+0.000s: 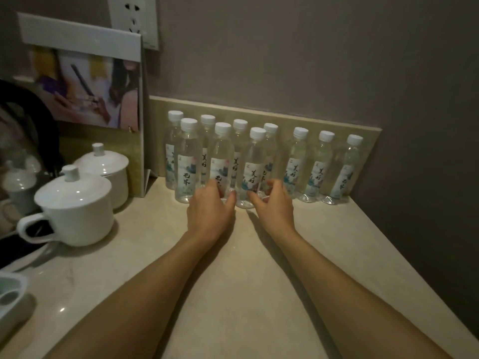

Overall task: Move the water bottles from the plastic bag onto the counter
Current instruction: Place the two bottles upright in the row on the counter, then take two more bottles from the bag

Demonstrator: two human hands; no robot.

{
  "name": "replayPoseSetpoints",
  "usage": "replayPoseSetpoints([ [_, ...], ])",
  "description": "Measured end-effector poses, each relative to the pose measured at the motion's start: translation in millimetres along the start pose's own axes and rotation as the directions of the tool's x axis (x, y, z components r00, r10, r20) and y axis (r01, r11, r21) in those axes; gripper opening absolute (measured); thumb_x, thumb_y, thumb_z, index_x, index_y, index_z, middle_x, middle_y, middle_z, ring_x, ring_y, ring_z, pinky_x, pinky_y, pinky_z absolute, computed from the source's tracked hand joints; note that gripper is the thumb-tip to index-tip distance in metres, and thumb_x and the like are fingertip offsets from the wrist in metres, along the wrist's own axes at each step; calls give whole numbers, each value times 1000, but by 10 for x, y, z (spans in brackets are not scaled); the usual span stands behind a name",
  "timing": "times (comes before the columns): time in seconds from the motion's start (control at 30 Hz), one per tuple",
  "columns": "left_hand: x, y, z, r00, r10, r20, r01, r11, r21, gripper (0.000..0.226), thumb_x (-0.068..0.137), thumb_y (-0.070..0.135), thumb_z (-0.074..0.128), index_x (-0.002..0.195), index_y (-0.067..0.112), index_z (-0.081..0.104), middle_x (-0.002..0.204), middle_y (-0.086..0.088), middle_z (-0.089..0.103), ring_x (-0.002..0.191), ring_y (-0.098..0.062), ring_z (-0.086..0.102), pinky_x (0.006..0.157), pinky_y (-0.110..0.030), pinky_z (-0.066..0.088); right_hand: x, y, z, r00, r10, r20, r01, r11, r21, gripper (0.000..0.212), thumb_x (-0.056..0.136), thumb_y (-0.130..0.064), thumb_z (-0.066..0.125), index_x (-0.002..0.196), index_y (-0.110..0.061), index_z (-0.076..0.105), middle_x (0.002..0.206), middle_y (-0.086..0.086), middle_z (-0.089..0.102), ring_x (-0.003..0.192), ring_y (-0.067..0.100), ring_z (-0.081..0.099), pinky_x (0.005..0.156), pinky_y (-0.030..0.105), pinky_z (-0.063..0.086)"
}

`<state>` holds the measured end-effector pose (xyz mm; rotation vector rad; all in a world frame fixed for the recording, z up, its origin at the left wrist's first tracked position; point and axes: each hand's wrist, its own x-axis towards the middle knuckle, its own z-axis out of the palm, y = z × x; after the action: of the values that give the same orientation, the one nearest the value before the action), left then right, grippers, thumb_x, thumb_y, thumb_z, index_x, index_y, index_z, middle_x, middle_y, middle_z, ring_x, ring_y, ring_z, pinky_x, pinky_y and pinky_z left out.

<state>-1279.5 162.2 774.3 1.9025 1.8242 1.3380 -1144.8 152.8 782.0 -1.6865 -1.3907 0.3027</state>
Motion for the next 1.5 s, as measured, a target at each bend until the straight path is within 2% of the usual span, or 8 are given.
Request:
replayPoseSetpoints([
  [0.13,-68,265,65,998,46,41,-43,997,-70,20,91,35,64,80,18,60,70,4,61,67,-15,61,60,-31,53,6,26,-306,999,-24,-47,25,999,22,27,94,-24,59,119,-13,55,109,3,62,96,19,61,79,30,48],
  [0.23,-151,606,150,993,89,76,-81,991,-102,19,91,35,62,81,19,61,70,4,61,67,-15,61,66,-39,58,18,81,-654,989,-66,-134,71,997,30,16,92,-10,54,107,-10,60,99,7,65,91,23,62,82,37,51],
  [0.5,-726,1932,628,962,257,91,-246,962,-118,26,88,45,57,79,22,65,73,4,67,72,-19,64,65,-37,56,-134,690,-2096,934,-122,-337,136,990,20,13,88,-5,55,96,-11,63,89,5,66,81,20,61,75,29,49],
  [0.77,-1673,3367,1355,920,361,153,-333,925,-181,28,85,49,55,80,23,63,82,-1,70,80,-27,66,69,-36,55,-501,1742,-3721,885,-66,-461,58,998,-31,18,84,-5,60,86,-23,59,81,-2,62,72,11,56,62,13,37],
  [0.97,-2426,4203,1994,852,425,307,-362,901,-240,28,88,49,53,86,24,65,85,2,70,83,-24,66,73,-35,53,-870,2576,-4581,871,84,-484,-94,996,4,17,81,-2,60,85,-18,61,73,0,62,70,18,60,68,23,44],
  [1.13,-2863,4638,2549,785,453,422,-377,891,-254,27,91,47,54,91,24,69,91,1,70,89,-24,65,69,-30,42,-1015,3240,-5029,842,200,-501,-213,976,31,18,81,-2,60,80,-20,58,72,2,62,73,24,64,70,29,50],
  [1.37,-3252,5130,3648,675,464,574,-363,886,-289,27,90,46,53,94,25,69,93,0,71,89,-26,66,73,-33,50,-933,4298,-5492,799,357,-484,-378,924,57,31,82,-4,60,73,-32,51,71,-5,57,80,27,64,81,47,55],
  [1.5,-3323,5426,4365,635,438,636,-334,899,-284,26,89,45,54,94,24,70,95,-3,70,93,-29,66,74,-34,50,-645,4957,-5742,768,447,-458,-466,881,80,22,87,-3,57,81,-24,54,77,2,61,82,27,65,82,48,55],
])
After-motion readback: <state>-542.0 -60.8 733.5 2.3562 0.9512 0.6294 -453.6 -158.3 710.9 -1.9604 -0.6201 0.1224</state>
